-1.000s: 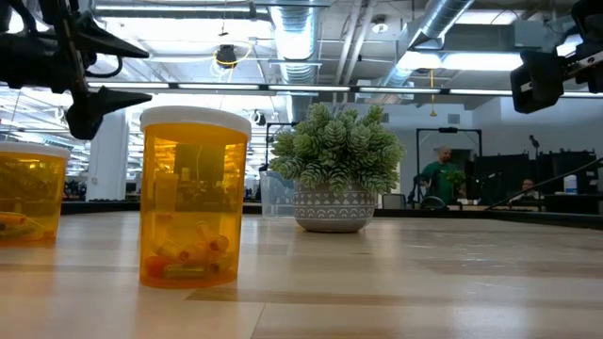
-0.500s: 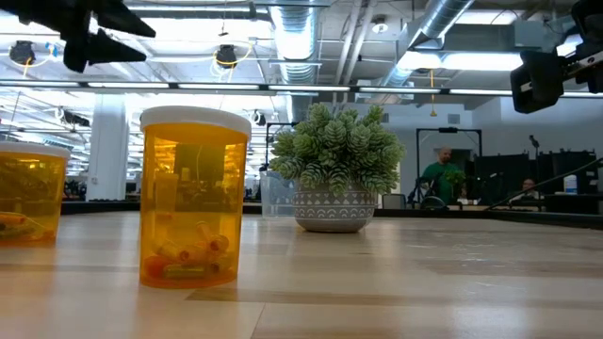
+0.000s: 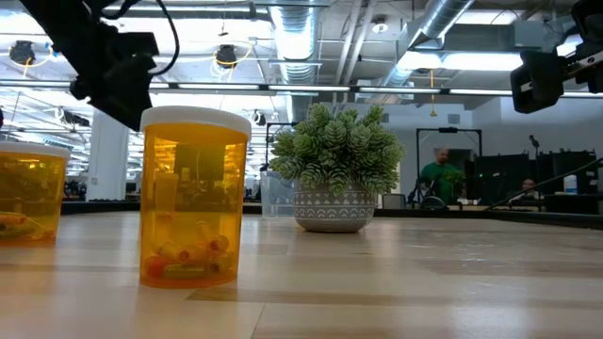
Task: Pick and place pill bottles into a basket
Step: Put the top orange pill bottle into the transparent bin
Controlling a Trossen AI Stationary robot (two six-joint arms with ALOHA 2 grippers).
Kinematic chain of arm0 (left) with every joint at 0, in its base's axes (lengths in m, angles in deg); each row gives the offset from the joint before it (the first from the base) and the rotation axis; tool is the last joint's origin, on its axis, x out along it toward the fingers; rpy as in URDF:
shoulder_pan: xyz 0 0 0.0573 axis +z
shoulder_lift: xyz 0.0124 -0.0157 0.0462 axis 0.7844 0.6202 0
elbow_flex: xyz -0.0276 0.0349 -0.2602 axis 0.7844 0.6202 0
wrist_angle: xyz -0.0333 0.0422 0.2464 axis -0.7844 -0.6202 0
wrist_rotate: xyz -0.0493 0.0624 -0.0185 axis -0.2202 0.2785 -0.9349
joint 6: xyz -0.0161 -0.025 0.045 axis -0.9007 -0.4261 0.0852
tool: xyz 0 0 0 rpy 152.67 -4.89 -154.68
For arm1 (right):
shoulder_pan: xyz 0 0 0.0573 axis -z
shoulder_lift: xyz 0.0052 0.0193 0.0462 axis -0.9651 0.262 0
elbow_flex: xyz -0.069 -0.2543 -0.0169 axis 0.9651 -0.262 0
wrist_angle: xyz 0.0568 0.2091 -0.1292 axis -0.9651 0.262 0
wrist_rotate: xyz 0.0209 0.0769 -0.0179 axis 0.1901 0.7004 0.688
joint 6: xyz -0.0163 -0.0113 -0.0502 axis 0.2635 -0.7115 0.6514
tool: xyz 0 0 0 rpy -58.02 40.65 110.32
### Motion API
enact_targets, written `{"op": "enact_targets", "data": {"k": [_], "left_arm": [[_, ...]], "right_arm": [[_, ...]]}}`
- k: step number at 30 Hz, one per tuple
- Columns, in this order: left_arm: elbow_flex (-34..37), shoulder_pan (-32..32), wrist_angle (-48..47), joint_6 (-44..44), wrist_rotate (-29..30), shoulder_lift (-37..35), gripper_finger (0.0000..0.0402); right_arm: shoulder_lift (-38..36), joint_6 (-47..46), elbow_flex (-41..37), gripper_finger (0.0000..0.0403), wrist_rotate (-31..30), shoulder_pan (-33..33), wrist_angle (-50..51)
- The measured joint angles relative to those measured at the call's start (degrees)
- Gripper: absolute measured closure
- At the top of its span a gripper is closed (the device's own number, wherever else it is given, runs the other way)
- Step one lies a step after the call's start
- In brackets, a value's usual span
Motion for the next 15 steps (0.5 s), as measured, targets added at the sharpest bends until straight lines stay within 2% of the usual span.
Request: {"op": "enact_targets", "data": {"k": [6,15], "left_arm": [[0.0,1.6,2.0,-0.6,-8.0,-0.4,0.0125],[1.2,1.5,3.5,2.0,-12.4,-0.4,0.0124]], "right_arm": [[0.0,0.0,0.0,0.0143,0.0,0.0,0.0],[0.0,0.0,0.0,0.0143,0.0,0.0,0.0]]}}
